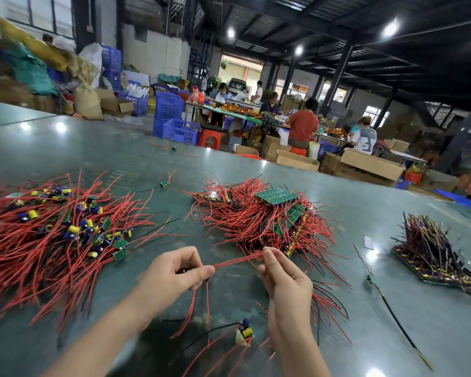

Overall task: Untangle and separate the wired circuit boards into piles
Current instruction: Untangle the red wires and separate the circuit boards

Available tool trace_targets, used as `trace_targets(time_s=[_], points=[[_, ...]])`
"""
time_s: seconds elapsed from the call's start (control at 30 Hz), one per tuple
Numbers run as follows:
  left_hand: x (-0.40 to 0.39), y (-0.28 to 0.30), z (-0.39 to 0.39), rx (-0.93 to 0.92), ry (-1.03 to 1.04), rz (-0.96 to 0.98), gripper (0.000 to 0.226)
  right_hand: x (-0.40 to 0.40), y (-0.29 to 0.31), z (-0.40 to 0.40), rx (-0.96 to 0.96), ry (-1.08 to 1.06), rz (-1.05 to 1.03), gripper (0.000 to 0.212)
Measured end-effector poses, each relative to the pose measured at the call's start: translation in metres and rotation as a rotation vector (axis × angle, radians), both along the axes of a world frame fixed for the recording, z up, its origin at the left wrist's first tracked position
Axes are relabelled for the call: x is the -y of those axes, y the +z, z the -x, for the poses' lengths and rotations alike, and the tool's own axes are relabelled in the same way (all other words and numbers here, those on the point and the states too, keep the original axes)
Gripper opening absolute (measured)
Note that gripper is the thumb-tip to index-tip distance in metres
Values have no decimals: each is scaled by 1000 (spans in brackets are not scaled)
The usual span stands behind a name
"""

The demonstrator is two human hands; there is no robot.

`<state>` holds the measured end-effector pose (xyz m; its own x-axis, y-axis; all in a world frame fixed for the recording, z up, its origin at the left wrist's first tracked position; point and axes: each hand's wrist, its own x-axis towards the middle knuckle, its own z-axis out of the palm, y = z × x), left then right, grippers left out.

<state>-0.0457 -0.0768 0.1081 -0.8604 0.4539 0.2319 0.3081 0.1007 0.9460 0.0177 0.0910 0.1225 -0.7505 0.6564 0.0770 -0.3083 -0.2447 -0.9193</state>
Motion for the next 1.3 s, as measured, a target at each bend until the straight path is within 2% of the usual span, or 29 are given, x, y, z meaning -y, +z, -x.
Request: trace_targets(time_s=[0.1, 0.13, 0.17, 0.23, 0.3, 0.33, 0.37, 0.4, 0.43, 0.5, 0.53, 0.57, 0.67, 0.8, 0.83, 0.9, 0.97, 1.07, 1.13, 1.2, 1.3], points=[[0, 2, 0, 21, -2, -18, 28, 3, -2, -2, 9, -172, -323, 25], [0, 2, 0, 22, 4, -22, 28, 3, -3, -3, 12, -187, -335, 24], [0, 2, 1, 22, 5, -26, 28, 3, -1, -3, 14, -159, -249, 21], [0, 3, 1, 19, -12, -34, 27, 1, 1, 0, -8, 16, 139, 7], [-2, 3, 0, 32, -42, -44, 26, 0, 3, 2, -13, 183, 476, 4], [-3, 4, 0, 43, -58, -46, 26, 0, 2, 5, -10, 214, 567, 2], [-2, 4, 0, 55, -66, -43, 26, 0, 2, 6, -7, 221, 573, 4], [-1, 4, 1, 66, -68, -40, 26, 0, 3, 5, -8, 195, 498, 5], [1, 3, 3, 69, -61, -28, 26, 0, 1, 4, 6, 124, 310, 10], [5, 1, 7, 30, -8, 69, 27, -3, -4, 0, 60, -98, -310, 21], [7, -1, 9, -9, 32, 142, 29, -4, -7, 1, 72, -177, -551, 23], [8, -2, 10, -45, 72, 205, 27, -6, -10, 2, 83, -187, -627, 23], [16, -1, 14, -104, 218, 285, 21, -11, -8, 5, 152, -8, -435, 15], [42, 4, 26, -509, 808, 520, 21, -16, -7, 8, 215, 78, -65, 14], [49, 3, 30, -567, 908, 604, 28, -15, -8, 8, 235, 99, -24, 15], [53, -1, 37, -564, 965, 756, 52, -12, -10, 8, 265, 131, -22, 17], [46, -5, 36, -541, 875, 759, 66, -9, -9, 8, 269, 141, -63, 19], [21, -12, 19, -638, 463, 674, 60, -6, -6, 6, 259, 146, -154, 22], [7, -23, 10, -753, 249, 687, 50, -4, -4, 6, 256, 152, -212, 24], [-2, -33, 6, -741, 135, 711, 42, -2, -4, 6, 253, 170, -246, 25], [-5, -45, 12, -599, 140, 664, 34, 1, -5, 6, 250, 195, -280, 25]])
